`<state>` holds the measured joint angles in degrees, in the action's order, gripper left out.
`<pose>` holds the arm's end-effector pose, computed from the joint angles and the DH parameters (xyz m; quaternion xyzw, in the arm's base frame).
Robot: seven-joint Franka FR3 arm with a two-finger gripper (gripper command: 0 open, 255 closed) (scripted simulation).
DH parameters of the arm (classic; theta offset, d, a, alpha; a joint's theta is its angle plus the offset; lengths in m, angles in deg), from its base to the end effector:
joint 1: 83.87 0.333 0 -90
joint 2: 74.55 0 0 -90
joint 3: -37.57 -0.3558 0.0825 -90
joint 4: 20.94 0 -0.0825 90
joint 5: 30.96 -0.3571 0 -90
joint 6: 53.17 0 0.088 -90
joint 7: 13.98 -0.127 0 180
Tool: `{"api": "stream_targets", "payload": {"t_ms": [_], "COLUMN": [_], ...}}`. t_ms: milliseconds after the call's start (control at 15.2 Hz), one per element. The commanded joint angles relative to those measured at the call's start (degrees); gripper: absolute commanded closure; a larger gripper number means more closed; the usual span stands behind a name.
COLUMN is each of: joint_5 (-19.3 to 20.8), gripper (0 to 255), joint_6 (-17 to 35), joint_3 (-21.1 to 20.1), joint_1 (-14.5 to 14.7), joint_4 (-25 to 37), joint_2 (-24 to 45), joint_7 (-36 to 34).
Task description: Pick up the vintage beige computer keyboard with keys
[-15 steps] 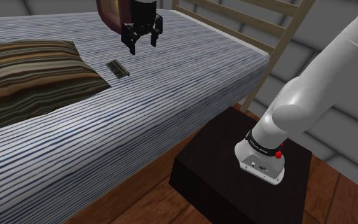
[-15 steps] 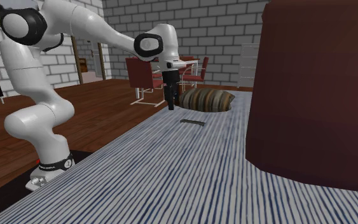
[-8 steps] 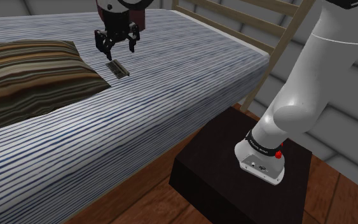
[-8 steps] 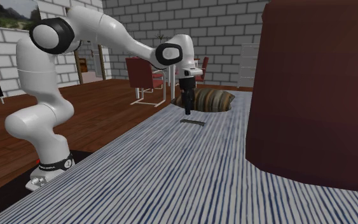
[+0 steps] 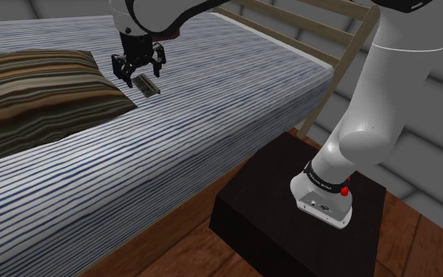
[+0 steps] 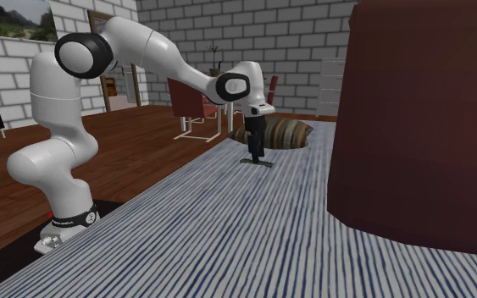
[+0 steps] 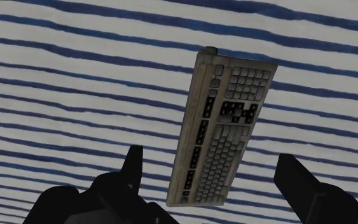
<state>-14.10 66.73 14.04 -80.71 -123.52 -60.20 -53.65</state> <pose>0.5685 0.2422 0.4592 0.9946 -0.0518 0.0764 0.0465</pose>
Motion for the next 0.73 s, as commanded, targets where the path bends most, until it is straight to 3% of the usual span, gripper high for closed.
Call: {"api": "stream_targets", "payload": {"t_ms": [0, 132, 198, 660], "joint_5": [0.4, 0.4, 0.4, 0.4], "gripper": [0, 0, 255, 255], "joint_6": [0.7, 0.7, 0.8, 0.7], "joint_3": [0.1, 0.1, 0.1, 0.1], "joint_1": [0.1, 0.1, 0.1, 0.1], "joint_4": [-0.1, -0.1, -0.2, -0.1], "joint_2": [0.6, 0.6, 0.6, 0.7], "joint_7": [-0.3, -0.3, -0.3, -0.3]}}
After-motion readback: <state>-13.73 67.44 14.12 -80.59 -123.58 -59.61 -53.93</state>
